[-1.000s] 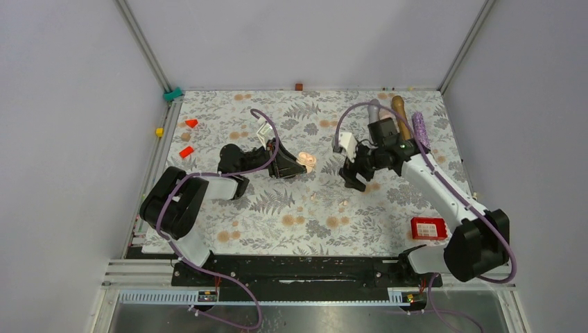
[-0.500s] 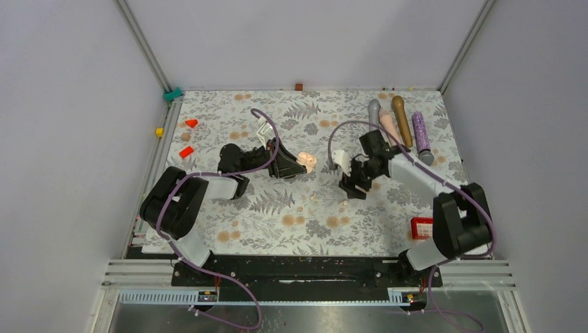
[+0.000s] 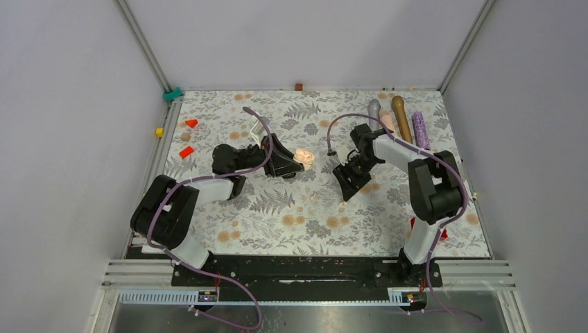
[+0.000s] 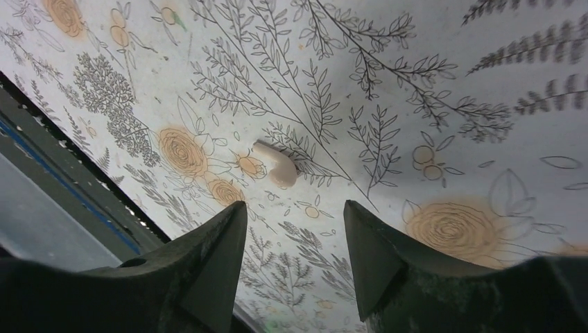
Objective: Insert the wireless bluetooth earbuds into the charging case
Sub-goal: Pick up the earbud from the center of the board.
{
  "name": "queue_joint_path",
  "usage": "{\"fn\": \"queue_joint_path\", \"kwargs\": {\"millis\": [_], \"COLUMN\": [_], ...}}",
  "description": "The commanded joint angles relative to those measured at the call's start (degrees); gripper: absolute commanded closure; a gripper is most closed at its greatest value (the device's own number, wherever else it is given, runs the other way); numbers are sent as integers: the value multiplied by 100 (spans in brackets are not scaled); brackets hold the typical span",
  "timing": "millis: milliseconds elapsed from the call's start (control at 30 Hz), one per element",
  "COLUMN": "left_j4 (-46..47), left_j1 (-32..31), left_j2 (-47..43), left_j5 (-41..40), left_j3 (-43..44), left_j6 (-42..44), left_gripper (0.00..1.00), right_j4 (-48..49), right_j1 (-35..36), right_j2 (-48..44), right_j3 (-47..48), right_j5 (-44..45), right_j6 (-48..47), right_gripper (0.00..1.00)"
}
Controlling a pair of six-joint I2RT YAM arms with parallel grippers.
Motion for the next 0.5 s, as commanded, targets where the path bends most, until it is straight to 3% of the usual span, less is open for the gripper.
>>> {"fn": "queue_joint_path", "kwargs": {"millis": [0, 467], "left_j4": [383, 380], "left_j1": [54, 64], "left_j2": [-235, -199], "left_j5": [75, 77], "left_j3": [85, 105], "left_j6": [142, 112], "left_gripper": [100, 100], "right_j4": [-420, -297], "right_j1": [-35, -60], "right_j2": [451, 983], "right_j3": [276, 285], "right_j5": [-157, -443], "right_j6": [700, 1131], "right_gripper": [41, 56]}}
